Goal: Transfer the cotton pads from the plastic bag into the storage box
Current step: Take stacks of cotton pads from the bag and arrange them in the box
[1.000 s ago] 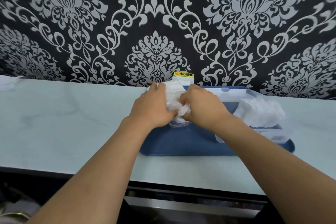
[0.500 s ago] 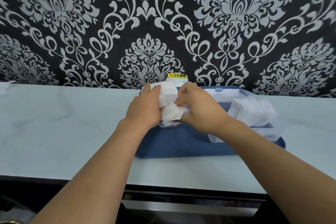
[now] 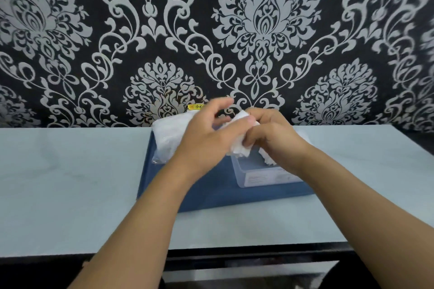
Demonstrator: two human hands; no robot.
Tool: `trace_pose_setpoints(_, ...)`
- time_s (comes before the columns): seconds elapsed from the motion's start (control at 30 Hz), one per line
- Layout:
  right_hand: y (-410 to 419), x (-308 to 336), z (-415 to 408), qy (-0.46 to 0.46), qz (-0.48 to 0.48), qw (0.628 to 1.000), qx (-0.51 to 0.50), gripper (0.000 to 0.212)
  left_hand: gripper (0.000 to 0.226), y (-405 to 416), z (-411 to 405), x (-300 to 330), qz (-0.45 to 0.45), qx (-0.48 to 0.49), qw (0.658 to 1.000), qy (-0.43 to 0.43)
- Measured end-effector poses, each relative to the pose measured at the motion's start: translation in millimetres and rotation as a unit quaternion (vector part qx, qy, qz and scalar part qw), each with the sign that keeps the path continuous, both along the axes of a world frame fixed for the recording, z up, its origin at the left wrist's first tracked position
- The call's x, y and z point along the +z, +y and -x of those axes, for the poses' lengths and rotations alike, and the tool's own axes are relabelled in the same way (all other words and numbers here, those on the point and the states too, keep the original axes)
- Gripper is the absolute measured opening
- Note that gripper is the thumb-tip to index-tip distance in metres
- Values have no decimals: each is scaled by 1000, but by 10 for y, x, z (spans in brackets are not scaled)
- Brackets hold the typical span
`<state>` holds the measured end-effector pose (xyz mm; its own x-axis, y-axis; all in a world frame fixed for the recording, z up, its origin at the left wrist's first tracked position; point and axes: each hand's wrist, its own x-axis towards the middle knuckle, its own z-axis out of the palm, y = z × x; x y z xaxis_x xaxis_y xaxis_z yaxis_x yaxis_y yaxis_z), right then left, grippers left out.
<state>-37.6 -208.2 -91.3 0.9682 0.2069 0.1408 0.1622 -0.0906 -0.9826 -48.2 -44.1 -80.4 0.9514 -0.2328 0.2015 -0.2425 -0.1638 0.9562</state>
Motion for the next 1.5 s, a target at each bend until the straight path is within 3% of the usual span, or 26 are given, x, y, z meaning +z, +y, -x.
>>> trace_pose_setpoints(0.07,-70,13,34,-33,21,999,-9,27,42,-176,15,-30,-9,-28,997,65)
trace_pose_setpoints(0.13,-148,23,58,-37,32,998,-35,31,30,-269,16,-35,58,-60,985,149)
trace_pose_setpoints(0.27,-241,-21,40,-59,98,988,-100,51,36,-333,-25,-80,180,-53,942,278)
trace_pose_setpoints(0.37,-315,-56,60,-114,164,977,-79,57,38,-352,-52,-97,245,-46,911,329)
trace_pose_setpoints(0.47,-360,-76,87,-131,214,966,-57,63,39,-334,-74,-94,248,-55,906,338)
trace_pose_setpoints(0.57,-352,-86,85,-121,183,974,-53,58,42,-321,-106,-105,268,-82,895,348)
trace_pose_setpoints(0.77,-370,-108,52,-45,18,999,-2,44,33,-320,-127,-131,283,-72,892,344)
trace_pose_setpoints(0.93,-322,-101,9,34,-92,995,19,44,28,-292,-140,-146,272,-43,907,319)
trace_pose_setpoints(1.1,-262,-129,-43,36,-52,997,35,40,26,-276,-154,-159,252,-42,917,306)
trace_pose_setpoints(1.3,-253,-148,-41,14,33,999,40,54,26,-248,-163,-164,248,-48,919,303)
trace_pose_setpoints(1.5,-197,-104,-24,50,4,998,32,37,23,-237,-156,-161,228,-51,926,295)
